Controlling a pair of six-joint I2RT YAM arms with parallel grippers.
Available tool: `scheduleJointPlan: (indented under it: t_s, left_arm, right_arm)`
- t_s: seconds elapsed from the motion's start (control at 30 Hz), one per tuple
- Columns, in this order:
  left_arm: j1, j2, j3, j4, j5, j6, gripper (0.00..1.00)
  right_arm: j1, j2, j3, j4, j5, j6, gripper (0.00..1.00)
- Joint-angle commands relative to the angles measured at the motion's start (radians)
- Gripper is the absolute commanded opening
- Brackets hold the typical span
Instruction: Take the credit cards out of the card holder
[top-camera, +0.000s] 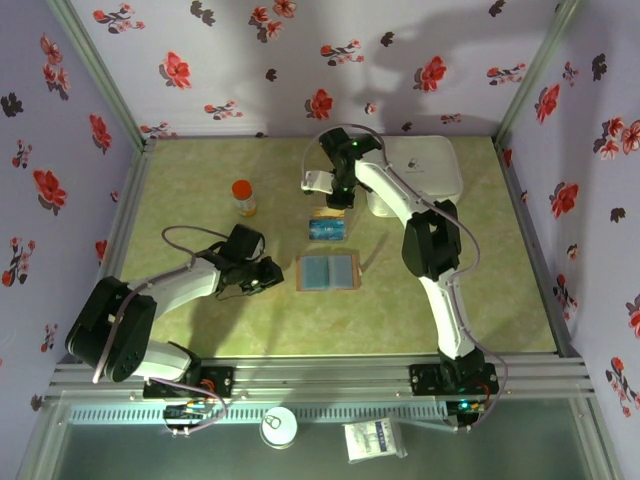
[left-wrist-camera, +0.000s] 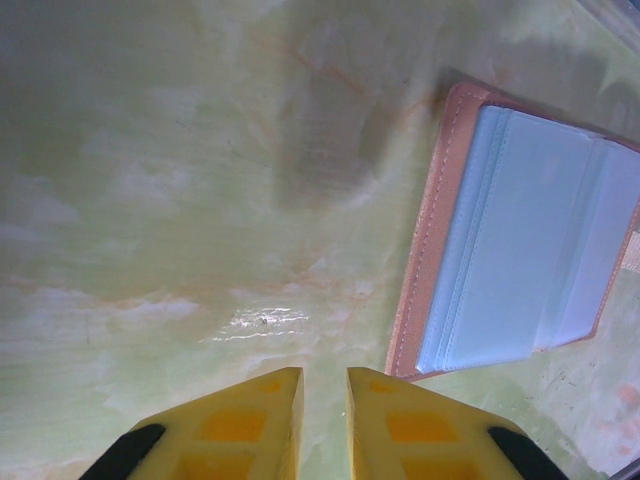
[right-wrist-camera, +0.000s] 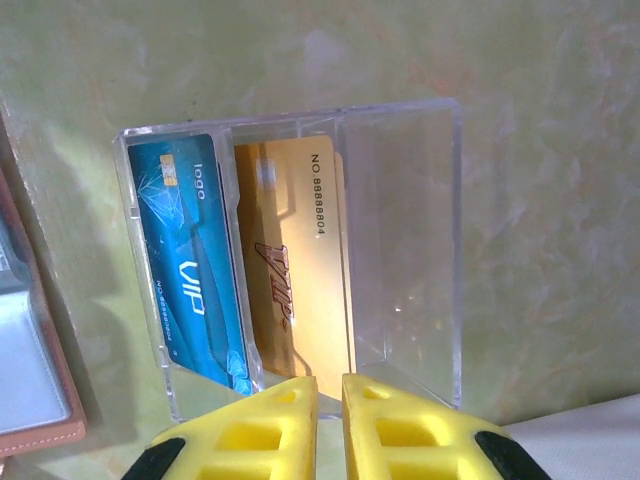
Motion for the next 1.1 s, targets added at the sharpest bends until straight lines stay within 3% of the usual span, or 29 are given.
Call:
scheduleJointPlan:
  t_s: [0.0, 0.2, 0.57, 0.63, 0.83, 1.07]
  left_arm:
    - [0.010, 0.003, 0.011, -0.021, -0.012, 0.020, 0.18]
    - [0.009, 0.010, 0.022, -0.001, -0.006, 0.023, 0.17]
    - [0.005, 0.063, 0.049, 0.042, 0.025, 0.036, 0.14]
    - [0.001, 0.076, 0.062, 0.052, 0.030, 0.037, 0.14]
    - [-0.012, 0.128, 0.093, 0.084, 0.056, 0.035, 0.13]
    - [-0.032, 0.157, 0.114, 0.091, 0.063, 0.037, 0.10]
  right_arm:
    - [-0.003, -0.085, -0.053, 0.061, 0.014, 0.098, 0.14]
    - [0.001, -0.162, -0.207, 0.212, -0.002, 0.341, 0.14]
    - [0.030, -0.414, -0.665, 0.646, -0.031, 1.083, 0.09]
    - [0.032, -0.442, -0.703, 0.653, -0.030, 1.214, 0.07]
    - [0.086, -0.575, -0.907, 0.769, -0.066, 1.431, 0.04]
    - [0.155, -0.628, -0.988, 0.737, -0.075, 1.554, 0.06]
